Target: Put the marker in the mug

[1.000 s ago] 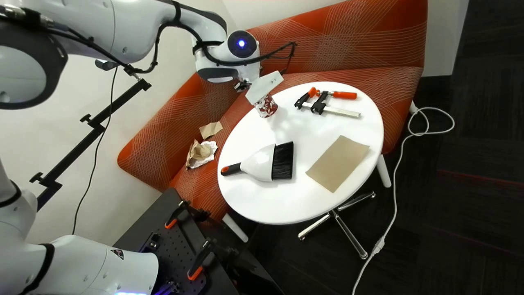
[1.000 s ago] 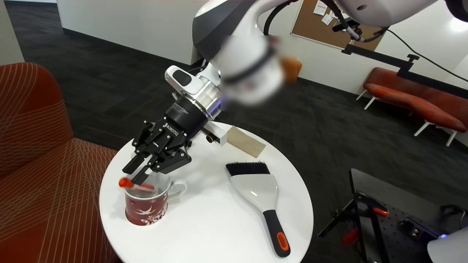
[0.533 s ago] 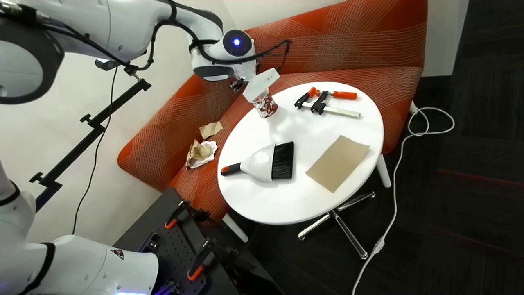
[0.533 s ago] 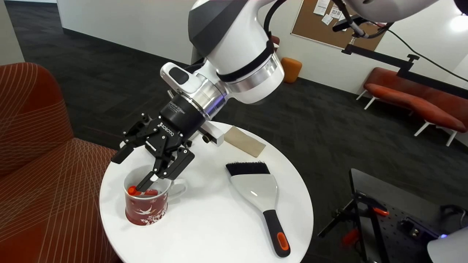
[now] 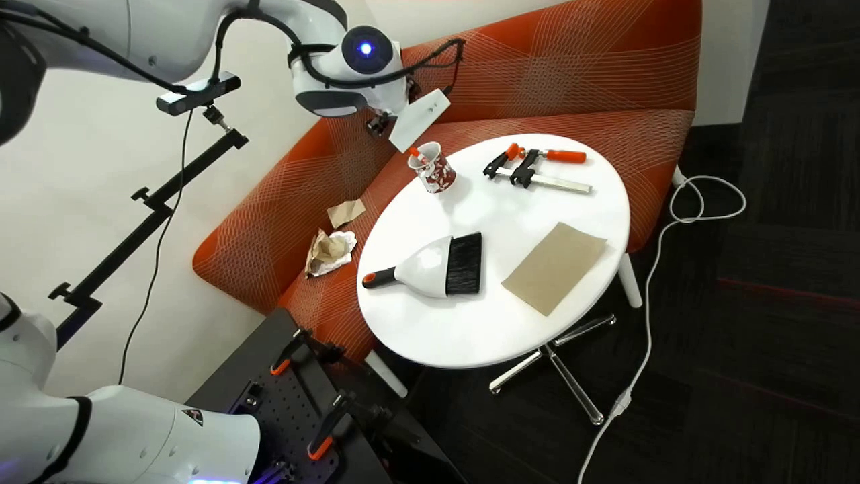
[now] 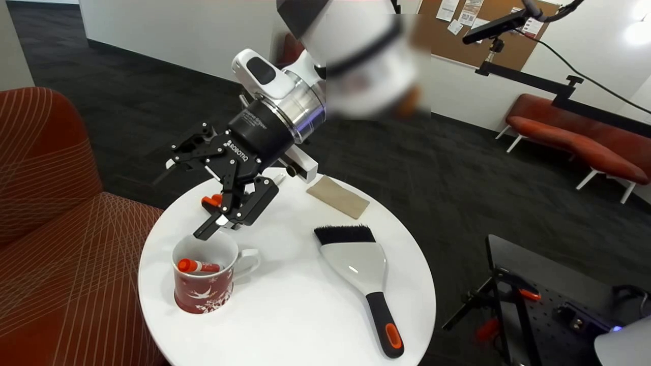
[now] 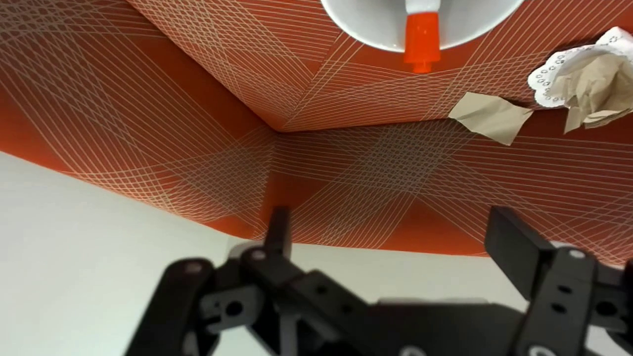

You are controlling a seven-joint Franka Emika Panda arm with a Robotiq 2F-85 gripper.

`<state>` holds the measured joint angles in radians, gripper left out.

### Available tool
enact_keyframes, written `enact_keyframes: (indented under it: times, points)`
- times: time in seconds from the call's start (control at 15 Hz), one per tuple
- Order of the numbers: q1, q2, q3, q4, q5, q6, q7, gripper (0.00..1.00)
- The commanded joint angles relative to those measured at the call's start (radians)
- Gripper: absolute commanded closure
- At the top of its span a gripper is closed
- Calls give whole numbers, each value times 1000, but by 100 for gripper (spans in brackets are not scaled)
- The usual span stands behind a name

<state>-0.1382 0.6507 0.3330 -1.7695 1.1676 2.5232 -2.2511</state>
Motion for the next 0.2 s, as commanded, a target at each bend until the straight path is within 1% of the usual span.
enact_keyframes:
  times: [0.0, 0.13]
  points:
    - [52, -19, -64, -3, 30, -23, -8, 0]
    - [64, -21, -80, -5, 27, -21, -7, 0]
